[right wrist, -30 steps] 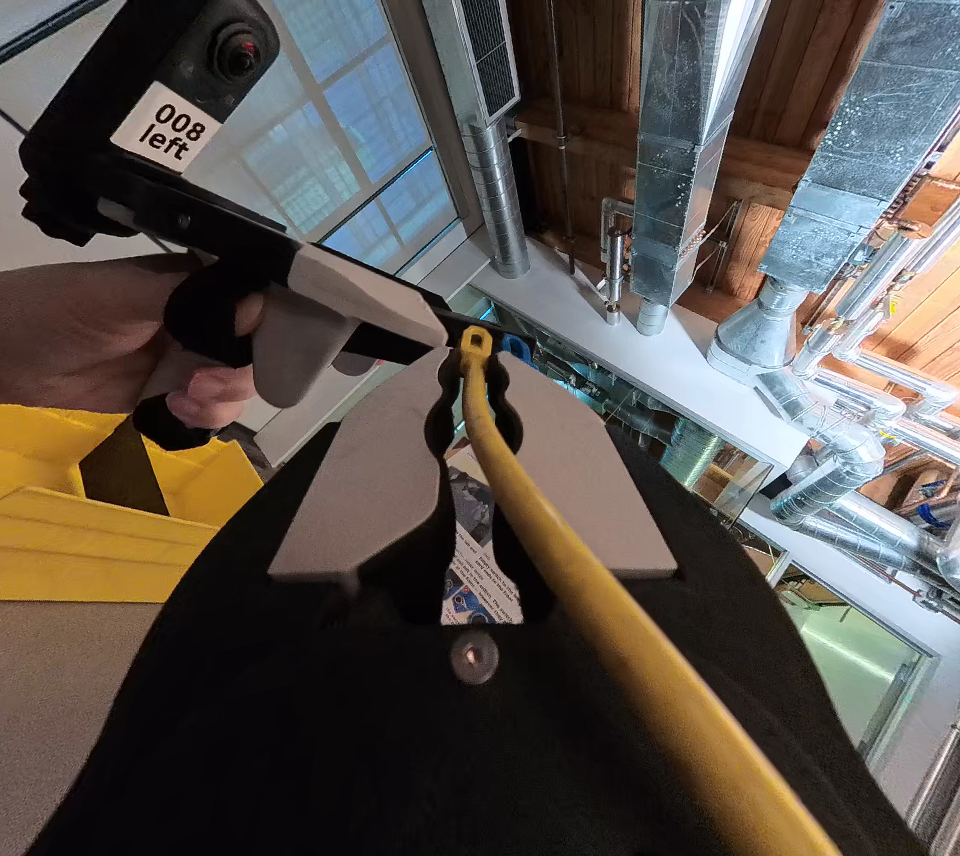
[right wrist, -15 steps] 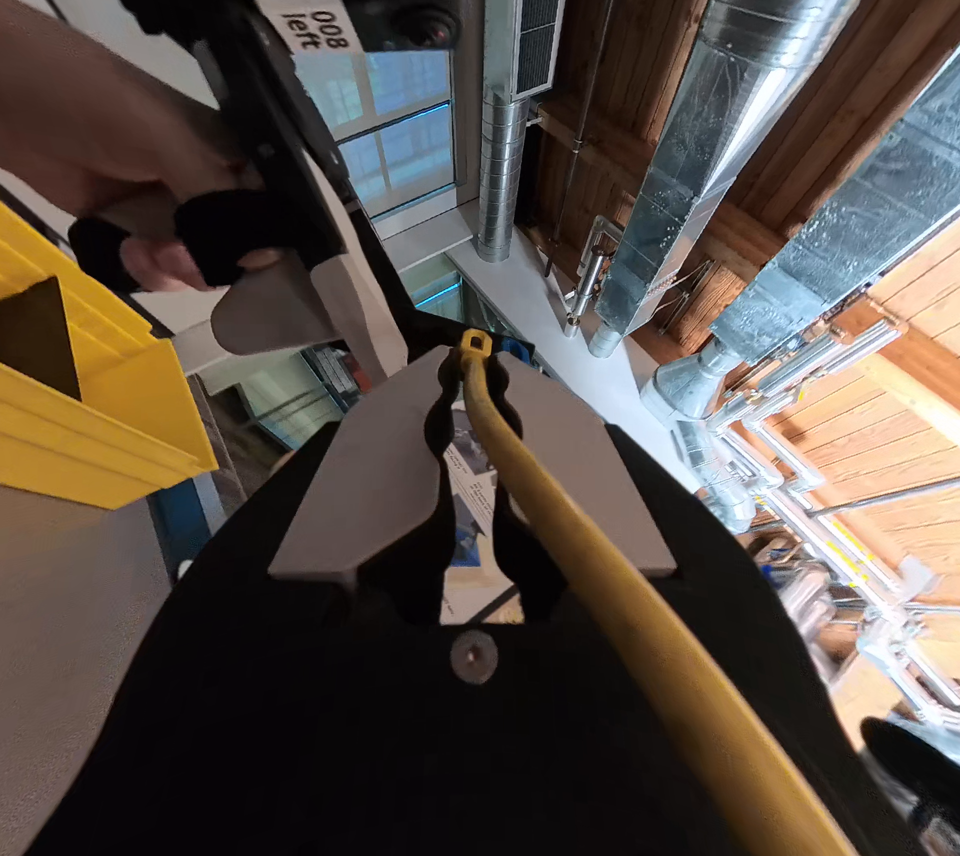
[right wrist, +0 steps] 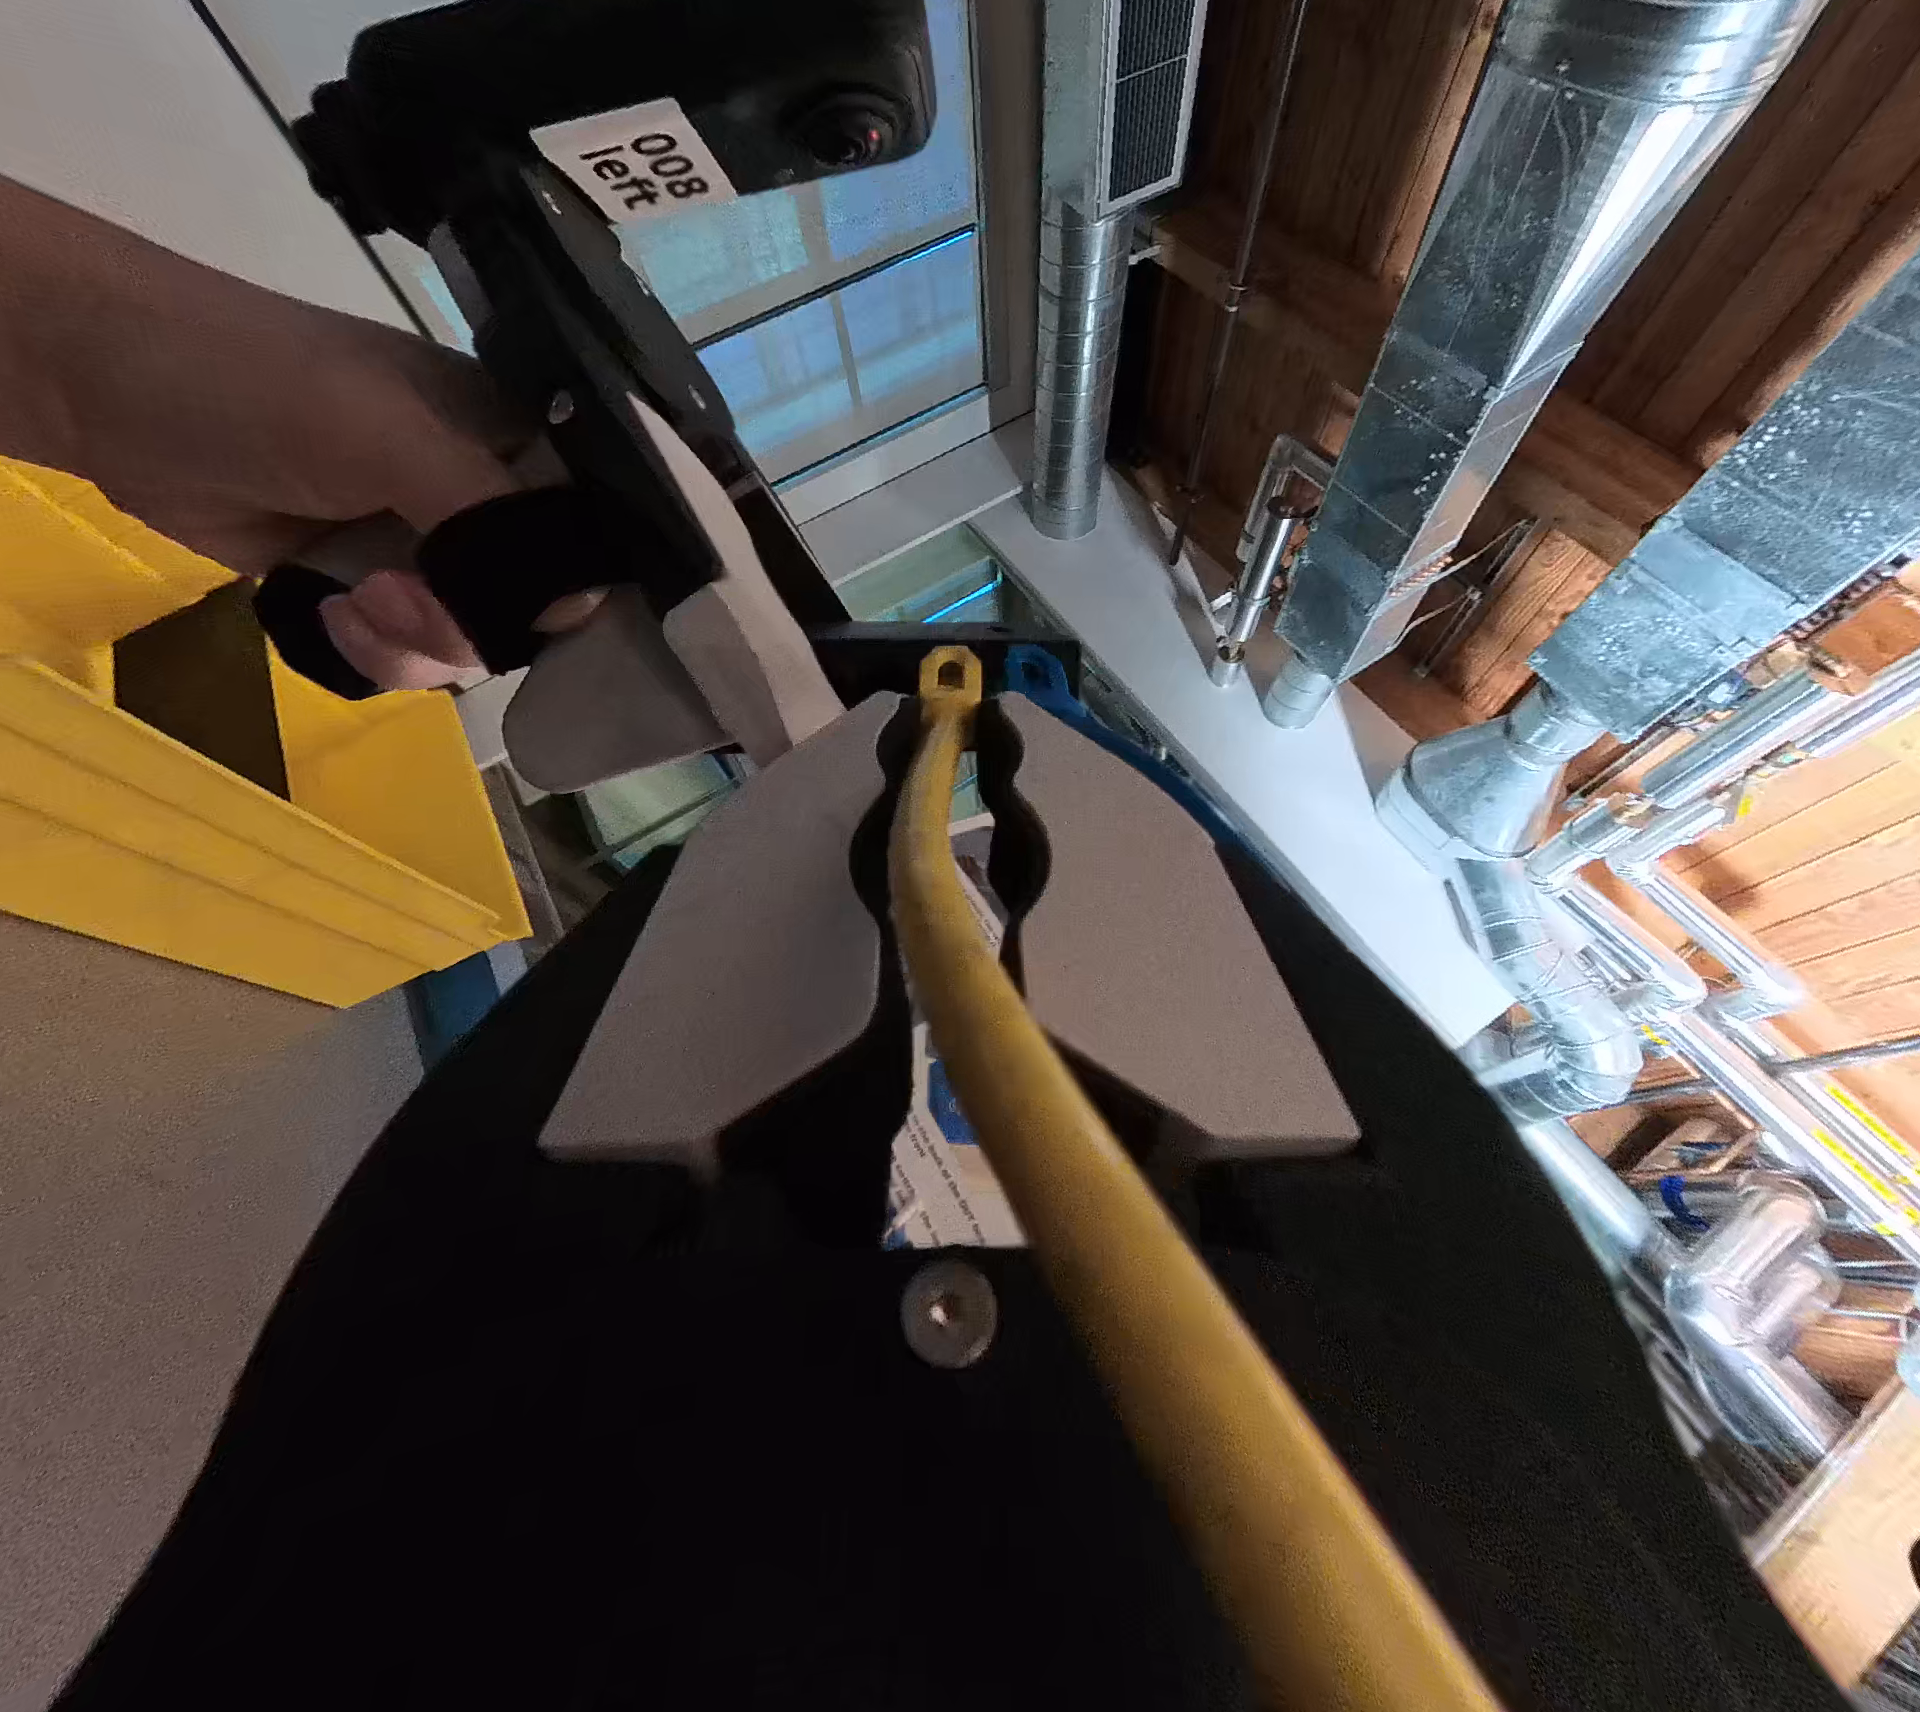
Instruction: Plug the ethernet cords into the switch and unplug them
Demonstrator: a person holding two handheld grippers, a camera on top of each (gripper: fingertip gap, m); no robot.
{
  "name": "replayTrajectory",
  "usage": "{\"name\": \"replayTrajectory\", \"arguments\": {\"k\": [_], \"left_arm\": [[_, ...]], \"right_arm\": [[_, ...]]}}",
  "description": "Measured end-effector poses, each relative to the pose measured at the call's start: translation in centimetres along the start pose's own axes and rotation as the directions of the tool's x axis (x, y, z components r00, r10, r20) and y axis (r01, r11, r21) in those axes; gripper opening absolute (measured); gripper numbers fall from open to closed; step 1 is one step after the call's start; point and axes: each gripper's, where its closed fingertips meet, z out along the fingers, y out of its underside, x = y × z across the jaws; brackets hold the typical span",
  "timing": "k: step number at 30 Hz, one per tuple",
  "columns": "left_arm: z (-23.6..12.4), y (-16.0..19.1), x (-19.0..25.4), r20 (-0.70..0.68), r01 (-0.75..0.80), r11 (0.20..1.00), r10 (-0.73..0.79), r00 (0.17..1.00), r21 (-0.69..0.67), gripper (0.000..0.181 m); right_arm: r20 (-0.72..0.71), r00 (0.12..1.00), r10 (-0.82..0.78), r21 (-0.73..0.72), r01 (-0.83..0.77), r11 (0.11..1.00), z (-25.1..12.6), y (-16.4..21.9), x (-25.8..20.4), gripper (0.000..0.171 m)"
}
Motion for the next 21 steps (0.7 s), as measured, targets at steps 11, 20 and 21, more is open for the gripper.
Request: {"name": "replayTrajectory", "arguments": {"k": [11, 20, 21], "left_arm": [[0.0, 1.5, -0.8, 0.057, -0.022, 0.994, 0.029, 0.998, -0.104, 0.072], [1.4, 2.4, -2.3, 0.098, 0.138, 0.981, -0.126, 0.987, -0.133, 0.074], [1.4, 2.3, -2.3, 0.094, 0.148, 0.982, -0.137, 0.986, -0.120, 0.073]], "right_arm": [[0.055, 0.997, 0.055, -0.082, -0.050, 0.995, 0.5, 1.2, -0.5, 0.013], [0.023, 0.992, 0.124, -0.199, -0.117, 0.973, 1.2, 3.8, -0.1, 0.013], [0.025, 0.993, 0.118, -0.208, -0.111, 0.972, 1.2, 3.9, -0.1, 0.013]]}}
